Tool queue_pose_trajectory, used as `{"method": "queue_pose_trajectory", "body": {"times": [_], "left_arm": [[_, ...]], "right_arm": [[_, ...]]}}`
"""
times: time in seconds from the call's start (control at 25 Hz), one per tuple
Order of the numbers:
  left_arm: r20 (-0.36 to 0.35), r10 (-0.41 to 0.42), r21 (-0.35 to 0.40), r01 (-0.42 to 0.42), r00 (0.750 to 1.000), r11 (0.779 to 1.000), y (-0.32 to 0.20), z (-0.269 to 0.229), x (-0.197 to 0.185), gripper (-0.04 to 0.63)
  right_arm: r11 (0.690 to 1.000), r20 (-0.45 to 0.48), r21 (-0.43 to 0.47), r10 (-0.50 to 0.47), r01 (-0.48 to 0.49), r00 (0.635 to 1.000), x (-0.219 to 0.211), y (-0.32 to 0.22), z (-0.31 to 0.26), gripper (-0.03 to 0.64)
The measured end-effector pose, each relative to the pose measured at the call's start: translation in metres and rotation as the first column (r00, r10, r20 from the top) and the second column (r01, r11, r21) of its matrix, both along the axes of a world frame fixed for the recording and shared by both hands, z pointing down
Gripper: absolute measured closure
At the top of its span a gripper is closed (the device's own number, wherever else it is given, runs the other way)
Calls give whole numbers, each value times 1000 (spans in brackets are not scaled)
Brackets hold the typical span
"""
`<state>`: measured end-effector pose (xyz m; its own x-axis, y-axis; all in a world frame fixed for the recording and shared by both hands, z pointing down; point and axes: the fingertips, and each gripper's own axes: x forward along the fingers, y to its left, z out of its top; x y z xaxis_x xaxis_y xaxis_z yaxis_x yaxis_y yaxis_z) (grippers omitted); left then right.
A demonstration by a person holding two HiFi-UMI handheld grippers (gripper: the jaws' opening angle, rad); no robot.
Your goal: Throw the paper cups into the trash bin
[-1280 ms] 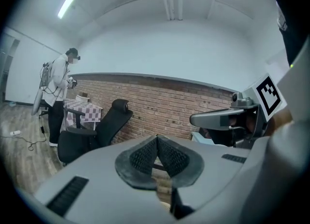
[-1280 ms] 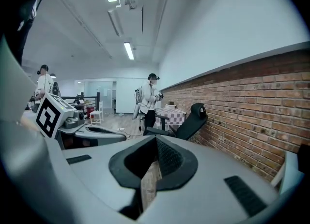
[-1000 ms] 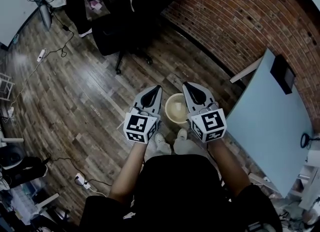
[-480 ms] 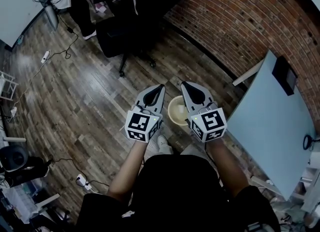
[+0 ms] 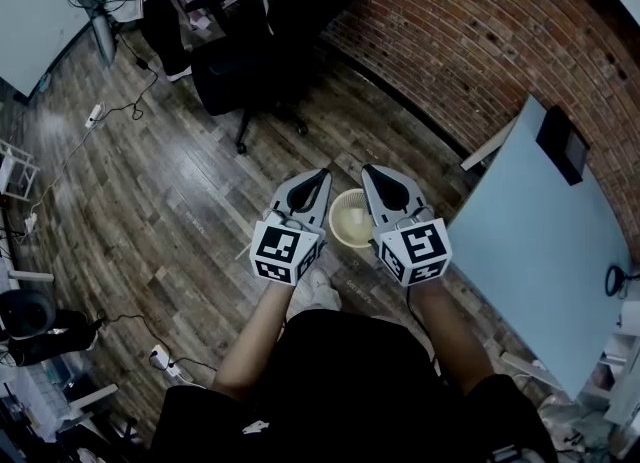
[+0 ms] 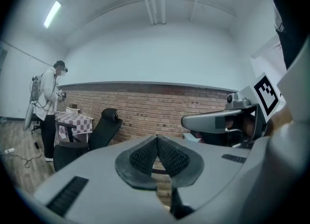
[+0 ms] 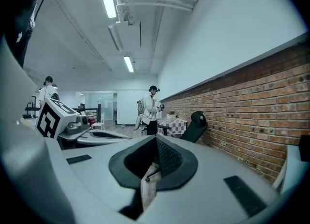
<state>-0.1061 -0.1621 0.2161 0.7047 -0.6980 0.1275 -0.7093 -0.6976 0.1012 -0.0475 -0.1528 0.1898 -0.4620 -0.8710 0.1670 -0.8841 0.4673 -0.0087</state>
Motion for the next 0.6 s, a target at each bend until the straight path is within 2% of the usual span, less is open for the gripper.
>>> {"method": "queue_pose_trajectory", "body": {"times": [0.6], "left_arm": [[4, -39, 28, 39, 999, 999, 60, -17, 25, 586]], "right_arm": [[999, 24, 32, -28, 27, 999, 26, 60, -10, 614]]}}
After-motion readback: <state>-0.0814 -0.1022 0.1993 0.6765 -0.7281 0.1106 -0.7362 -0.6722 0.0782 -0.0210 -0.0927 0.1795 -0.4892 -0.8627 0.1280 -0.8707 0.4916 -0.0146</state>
